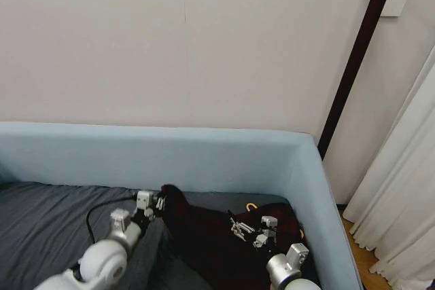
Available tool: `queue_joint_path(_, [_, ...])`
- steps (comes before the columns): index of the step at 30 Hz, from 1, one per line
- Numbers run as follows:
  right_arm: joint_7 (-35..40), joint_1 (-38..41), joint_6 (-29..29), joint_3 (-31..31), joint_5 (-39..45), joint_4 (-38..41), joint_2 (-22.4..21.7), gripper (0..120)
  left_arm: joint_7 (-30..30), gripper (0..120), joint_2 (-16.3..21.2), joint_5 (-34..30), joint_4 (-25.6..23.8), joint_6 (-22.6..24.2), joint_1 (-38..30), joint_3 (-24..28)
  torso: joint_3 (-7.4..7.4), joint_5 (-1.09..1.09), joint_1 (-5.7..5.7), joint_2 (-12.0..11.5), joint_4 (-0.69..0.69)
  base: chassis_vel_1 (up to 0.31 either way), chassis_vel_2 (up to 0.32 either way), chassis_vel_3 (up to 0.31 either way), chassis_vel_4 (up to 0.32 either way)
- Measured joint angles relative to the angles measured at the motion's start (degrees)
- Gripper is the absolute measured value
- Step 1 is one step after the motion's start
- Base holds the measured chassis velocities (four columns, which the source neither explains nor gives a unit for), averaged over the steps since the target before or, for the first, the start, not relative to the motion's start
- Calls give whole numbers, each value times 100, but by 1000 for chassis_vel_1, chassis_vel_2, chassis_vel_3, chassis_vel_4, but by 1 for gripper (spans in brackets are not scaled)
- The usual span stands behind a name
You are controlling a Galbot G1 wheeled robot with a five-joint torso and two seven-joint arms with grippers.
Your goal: Pick up the clothes from the sofa and hang them on the clothes hanger.
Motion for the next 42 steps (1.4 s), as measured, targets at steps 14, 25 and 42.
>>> queue_joint_path(14, [18,-268,-3,446,-27,117,183,100,546,0,-195,-1180,748,-221,-4682,2581,0,0,1,0,-1,0,0,0,0])
queue_joint_path(25, [63,-267,-6,520,-33,98,272,100,1206,0,255,-1280,203,-75,-5193,2533,0,0,1,0,0,0,0,0,0])
queue_joint_path(42, [64,-426,21,445,-188,0,378,100,3401,0,-536,2279,1386,-845,1610,-754,-1,0,-2,1,0,0,0,0,0])
